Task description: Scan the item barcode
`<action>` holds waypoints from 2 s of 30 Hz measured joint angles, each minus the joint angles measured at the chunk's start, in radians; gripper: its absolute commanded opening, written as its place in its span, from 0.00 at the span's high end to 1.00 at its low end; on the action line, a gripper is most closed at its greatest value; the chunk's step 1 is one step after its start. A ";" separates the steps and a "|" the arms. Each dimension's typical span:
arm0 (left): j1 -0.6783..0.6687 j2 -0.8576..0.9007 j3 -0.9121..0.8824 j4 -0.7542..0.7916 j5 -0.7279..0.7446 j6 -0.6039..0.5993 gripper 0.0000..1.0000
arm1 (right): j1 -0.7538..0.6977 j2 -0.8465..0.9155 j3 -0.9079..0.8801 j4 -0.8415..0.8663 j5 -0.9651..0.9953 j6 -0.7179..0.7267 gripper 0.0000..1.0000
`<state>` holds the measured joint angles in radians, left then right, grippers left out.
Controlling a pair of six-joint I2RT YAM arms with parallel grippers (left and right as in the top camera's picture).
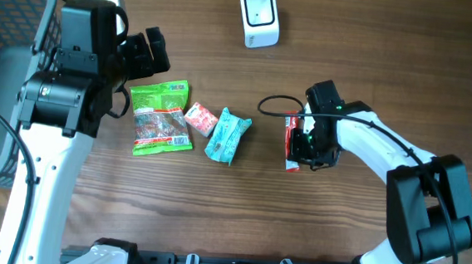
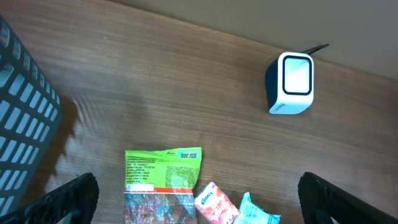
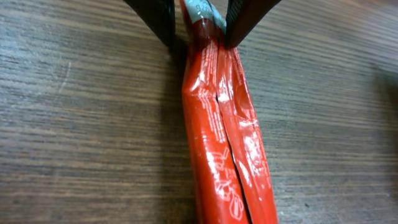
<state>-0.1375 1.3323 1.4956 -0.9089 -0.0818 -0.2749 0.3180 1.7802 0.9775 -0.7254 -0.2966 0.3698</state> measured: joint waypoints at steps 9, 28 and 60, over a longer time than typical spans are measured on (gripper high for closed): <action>0.000 0.000 0.000 0.000 0.000 0.000 0.00 | 0.000 -0.002 -0.011 0.009 -0.006 0.000 0.96; 0.000 0.000 0.000 0.001 0.000 0.000 0.00 | -0.082 -0.370 0.005 -0.193 -0.408 -0.740 0.96; 0.000 0.000 0.000 0.000 0.000 0.000 0.00 | -0.077 -0.457 0.005 -0.308 -0.515 -0.890 0.96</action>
<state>-0.1375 1.3323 1.4956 -0.9089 -0.0818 -0.2745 0.2413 1.3228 0.9825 -1.0336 -0.8112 -0.5205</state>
